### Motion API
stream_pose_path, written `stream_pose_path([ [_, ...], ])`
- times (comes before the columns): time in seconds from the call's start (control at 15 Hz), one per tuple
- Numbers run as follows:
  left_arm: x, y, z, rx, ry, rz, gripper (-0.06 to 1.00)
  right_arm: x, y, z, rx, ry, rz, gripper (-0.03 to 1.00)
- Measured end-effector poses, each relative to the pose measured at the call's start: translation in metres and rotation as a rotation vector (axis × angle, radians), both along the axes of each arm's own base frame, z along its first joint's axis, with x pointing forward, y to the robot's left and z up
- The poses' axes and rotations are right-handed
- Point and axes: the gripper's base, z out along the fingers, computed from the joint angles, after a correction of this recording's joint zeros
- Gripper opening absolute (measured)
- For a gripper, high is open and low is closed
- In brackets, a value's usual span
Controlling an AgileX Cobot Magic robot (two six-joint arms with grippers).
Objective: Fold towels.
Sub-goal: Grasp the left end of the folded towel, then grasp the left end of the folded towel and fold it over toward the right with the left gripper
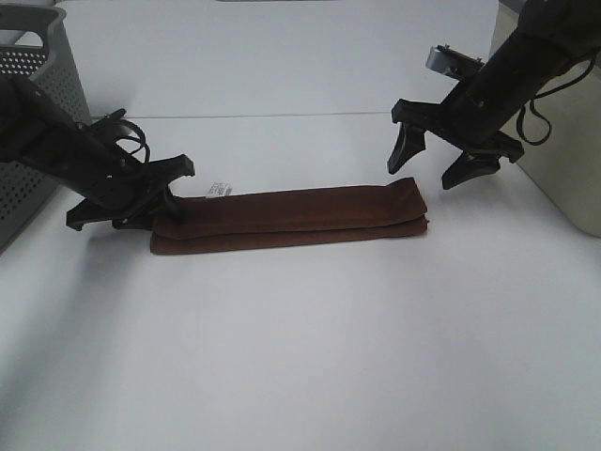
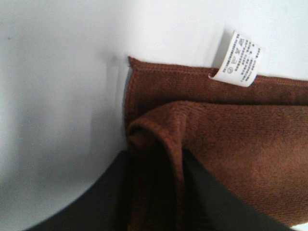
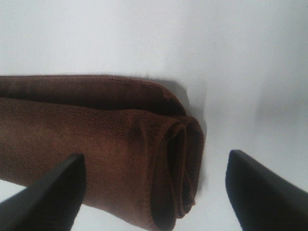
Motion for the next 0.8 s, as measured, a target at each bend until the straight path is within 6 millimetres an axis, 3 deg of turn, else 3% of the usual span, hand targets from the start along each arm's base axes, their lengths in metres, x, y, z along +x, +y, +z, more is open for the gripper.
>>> stream_pose_path([
  [0.27,0.0,0.0,0.0,0.002,-0.003,0.003,0.04,0.0,0.0,0.0,0.0,0.0,0.0,0.75],
  [0.4,0.0,0.0,0.0,0.006,-0.006,-0.002,0.04,0.0,0.0,0.0,0.0,0.0,0.0,0.75],
  [0.53,-0.001,0.004,0.02,0.05,-0.05,-0.072,0.04,-0.001,0.0,0.0,0.001,0.007,0.003,0.75],
  [0.6,-0.001,0.004,0.02,0.05,-0.05,-0.072,0.04,-0.001,0.0,0.0,0.001,0.007,0.003,0.75],
  [0.8,-0.008,0.016,0.067,0.126,-0.103,-0.137,0.04,-0.003,0.0,0.0,0.002,0.034,0.014,0.75],
])
